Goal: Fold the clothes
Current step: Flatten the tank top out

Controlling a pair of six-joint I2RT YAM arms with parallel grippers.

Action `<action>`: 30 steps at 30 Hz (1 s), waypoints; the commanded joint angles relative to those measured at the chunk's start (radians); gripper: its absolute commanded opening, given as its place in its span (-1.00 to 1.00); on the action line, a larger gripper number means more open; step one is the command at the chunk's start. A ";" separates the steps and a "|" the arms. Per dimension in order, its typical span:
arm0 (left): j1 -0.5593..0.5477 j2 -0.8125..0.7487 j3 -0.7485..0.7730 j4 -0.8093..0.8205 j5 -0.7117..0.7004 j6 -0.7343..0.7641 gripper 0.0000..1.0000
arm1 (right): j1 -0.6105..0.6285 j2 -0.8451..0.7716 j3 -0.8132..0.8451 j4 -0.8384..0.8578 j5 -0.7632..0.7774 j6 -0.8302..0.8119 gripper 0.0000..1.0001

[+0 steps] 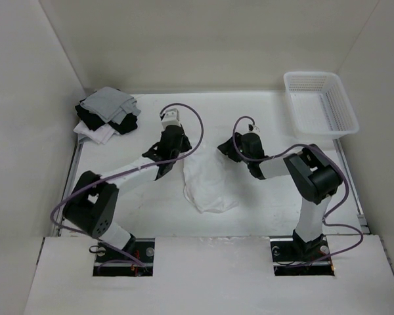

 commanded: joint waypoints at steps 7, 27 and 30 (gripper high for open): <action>0.073 -0.228 -0.055 0.072 0.134 -0.070 -0.92 | -0.044 0.064 0.198 0.011 -0.241 0.067 -0.13; 0.122 -0.265 -0.069 0.132 0.203 -0.122 -0.92 | -0.006 -0.023 0.019 0.087 -0.236 0.064 -0.78; 0.150 -0.231 0.000 0.155 0.205 -0.137 -0.92 | -0.024 -0.062 0.098 0.065 -0.227 0.054 -0.85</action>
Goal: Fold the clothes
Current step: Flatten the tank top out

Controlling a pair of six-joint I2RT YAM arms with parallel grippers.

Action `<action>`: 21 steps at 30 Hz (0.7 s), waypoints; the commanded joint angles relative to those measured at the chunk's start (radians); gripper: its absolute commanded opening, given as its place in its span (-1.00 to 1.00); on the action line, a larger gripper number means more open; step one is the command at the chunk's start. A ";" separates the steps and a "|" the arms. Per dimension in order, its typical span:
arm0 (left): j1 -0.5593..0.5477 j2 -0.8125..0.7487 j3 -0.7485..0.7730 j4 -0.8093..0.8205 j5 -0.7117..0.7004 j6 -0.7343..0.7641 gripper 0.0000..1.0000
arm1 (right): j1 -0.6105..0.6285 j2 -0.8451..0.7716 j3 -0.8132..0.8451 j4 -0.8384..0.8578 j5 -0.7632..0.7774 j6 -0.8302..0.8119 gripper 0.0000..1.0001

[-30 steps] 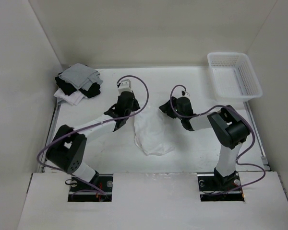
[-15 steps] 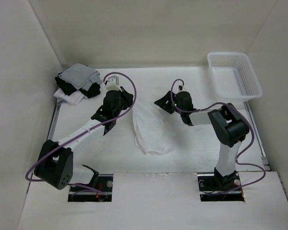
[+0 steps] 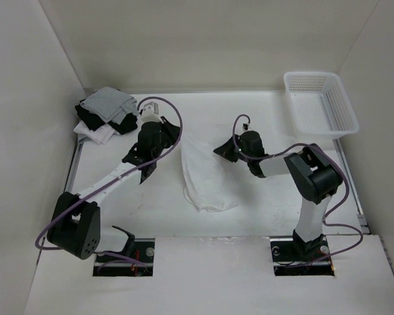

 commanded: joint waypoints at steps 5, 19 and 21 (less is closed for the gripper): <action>0.102 0.051 0.354 0.057 0.097 -0.051 -0.92 | -0.052 -0.235 0.409 -0.228 0.015 -0.151 -0.87; 0.252 -0.221 0.190 0.115 0.250 -0.079 -0.87 | 0.247 -0.628 0.273 -0.583 0.414 -0.580 -0.78; 0.240 -0.313 -0.039 0.147 0.270 -0.147 -0.87 | 0.258 -0.572 0.177 -0.508 0.400 -0.503 -0.74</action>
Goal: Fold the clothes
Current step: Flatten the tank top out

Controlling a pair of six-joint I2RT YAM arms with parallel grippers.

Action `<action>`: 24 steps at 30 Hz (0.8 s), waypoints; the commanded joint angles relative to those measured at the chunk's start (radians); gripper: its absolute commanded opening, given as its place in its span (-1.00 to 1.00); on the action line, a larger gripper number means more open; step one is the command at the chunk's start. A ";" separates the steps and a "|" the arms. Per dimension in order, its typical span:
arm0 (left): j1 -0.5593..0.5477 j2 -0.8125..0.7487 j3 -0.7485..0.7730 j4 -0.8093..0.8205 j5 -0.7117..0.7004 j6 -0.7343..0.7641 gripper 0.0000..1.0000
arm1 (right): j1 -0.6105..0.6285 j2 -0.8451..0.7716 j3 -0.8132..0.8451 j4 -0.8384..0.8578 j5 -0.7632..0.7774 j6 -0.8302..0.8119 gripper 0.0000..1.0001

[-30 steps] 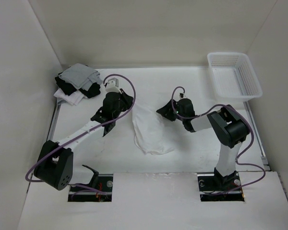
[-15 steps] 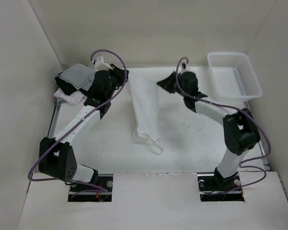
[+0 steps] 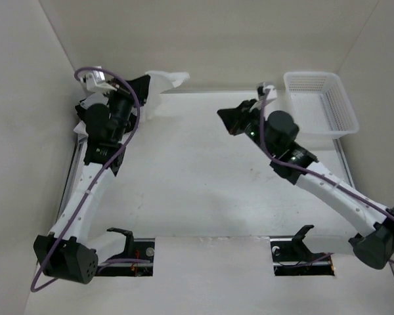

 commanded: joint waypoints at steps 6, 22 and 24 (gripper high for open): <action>-0.065 -0.522 -0.876 -0.021 0.096 -0.280 -0.89 | 0.053 0.274 -0.218 0.138 0.002 0.131 -0.53; -0.397 -0.637 -0.998 -0.302 -0.091 -0.230 -0.91 | 0.034 0.871 0.401 -0.095 0.065 0.202 0.15; -0.474 -0.637 -0.993 -0.292 -0.090 -0.214 -0.91 | -0.001 0.917 0.497 -0.197 0.053 0.205 0.20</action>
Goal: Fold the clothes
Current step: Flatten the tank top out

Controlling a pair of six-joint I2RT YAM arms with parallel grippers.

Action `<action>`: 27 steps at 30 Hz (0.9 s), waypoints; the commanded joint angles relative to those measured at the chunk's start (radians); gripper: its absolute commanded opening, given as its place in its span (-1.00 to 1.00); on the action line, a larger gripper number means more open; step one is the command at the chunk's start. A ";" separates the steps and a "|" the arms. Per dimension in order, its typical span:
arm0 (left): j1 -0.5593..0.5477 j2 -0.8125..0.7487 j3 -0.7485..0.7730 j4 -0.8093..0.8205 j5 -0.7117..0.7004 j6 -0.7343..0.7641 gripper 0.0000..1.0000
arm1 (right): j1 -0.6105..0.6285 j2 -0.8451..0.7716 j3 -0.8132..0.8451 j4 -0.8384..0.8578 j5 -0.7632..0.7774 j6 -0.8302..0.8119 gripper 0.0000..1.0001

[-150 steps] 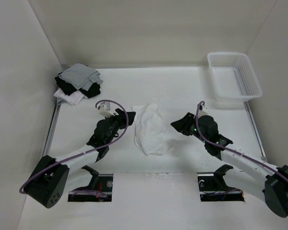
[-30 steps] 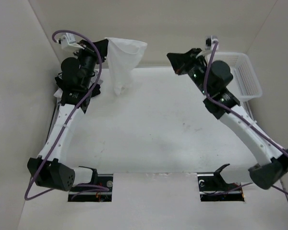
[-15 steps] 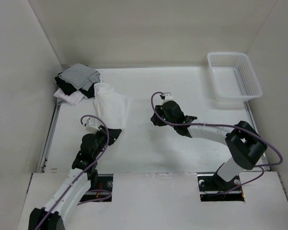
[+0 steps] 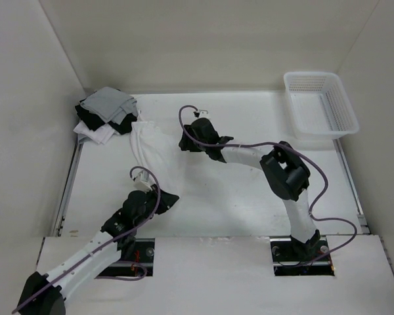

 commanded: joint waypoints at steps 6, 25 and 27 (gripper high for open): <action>-0.295 -0.020 0.013 0.051 -0.016 0.064 -0.88 | -0.063 0.055 0.153 -0.225 0.058 0.008 0.19; -0.428 -0.025 0.003 0.036 0.070 0.075 -0.87 | -0.068 -0.053 -0.053 -0.231 -0.046 -0.067 0.10; -0.427 -0.031 0.003 0.028 0.070 0.075 -0.87 | -0.068 -0.053 -0.062 -0.204 -0.074 -0.068 0.06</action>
